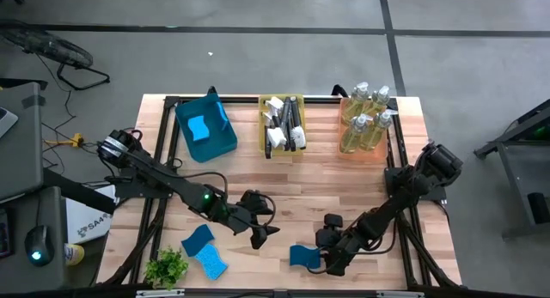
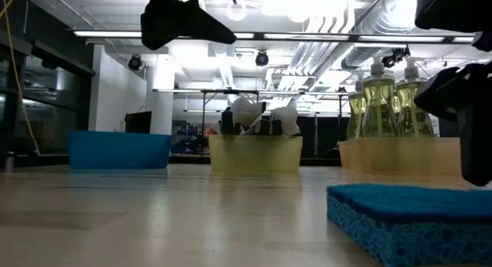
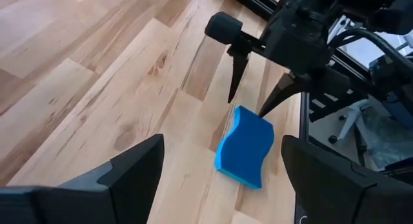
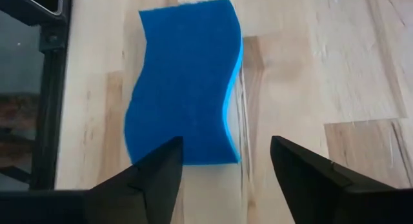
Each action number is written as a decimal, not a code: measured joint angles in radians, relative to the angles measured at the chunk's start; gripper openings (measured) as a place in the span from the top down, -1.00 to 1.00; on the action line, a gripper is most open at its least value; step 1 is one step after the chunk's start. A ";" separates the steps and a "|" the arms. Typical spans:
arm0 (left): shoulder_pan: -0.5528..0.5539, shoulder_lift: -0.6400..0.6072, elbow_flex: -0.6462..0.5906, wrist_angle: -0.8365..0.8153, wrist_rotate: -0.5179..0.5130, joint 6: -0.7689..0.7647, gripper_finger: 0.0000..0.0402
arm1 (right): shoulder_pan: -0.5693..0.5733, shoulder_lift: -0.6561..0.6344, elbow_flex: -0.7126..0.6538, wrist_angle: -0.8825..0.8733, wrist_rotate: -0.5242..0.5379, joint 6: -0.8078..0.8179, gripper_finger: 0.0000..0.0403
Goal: Pick & Place Kitchen Sink Supplies
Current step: Put the blue dishwashing sponge into the blue bin
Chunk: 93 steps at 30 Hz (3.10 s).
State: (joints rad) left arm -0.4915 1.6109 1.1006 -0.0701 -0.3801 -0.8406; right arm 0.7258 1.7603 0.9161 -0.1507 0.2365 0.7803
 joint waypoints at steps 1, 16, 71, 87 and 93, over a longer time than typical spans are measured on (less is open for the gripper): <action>0.000 0.000 0.000 0.000 0.000 0.000 -0.53 | 0.000 0.002 0.000 0.000 0.001 0.000 -0.12; 0.000 0.000 0.000 -0.001 -0.010 -0.002 -0.53 | 0.001 0.052 -0.003 0.026 0.002 0.004 0.15; 0.129 -0.001 0.000 -0.008 0.185 -0.456 -0.53 | -0.132 0.046 0.487 -0.692 0.278 -0.268 1.00; 0.131 -0.001 0.000 -0.026 0.302 -0.162 -0.53 | -0.177 0.046 0.531 -0.728 0.178 -0.266 1.00; 0.131 -0.001 0.000 -0.087 0.307 -0.153 -0.53 | -0.179 0.044 0.531 -0.720 0.172 -0.266 1.00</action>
State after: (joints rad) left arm -0.3603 1.6100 1.1011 -0.1571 -0.0736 -0.9934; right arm 0.5472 1.8046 1.4467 -0.8702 0.4088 0.5148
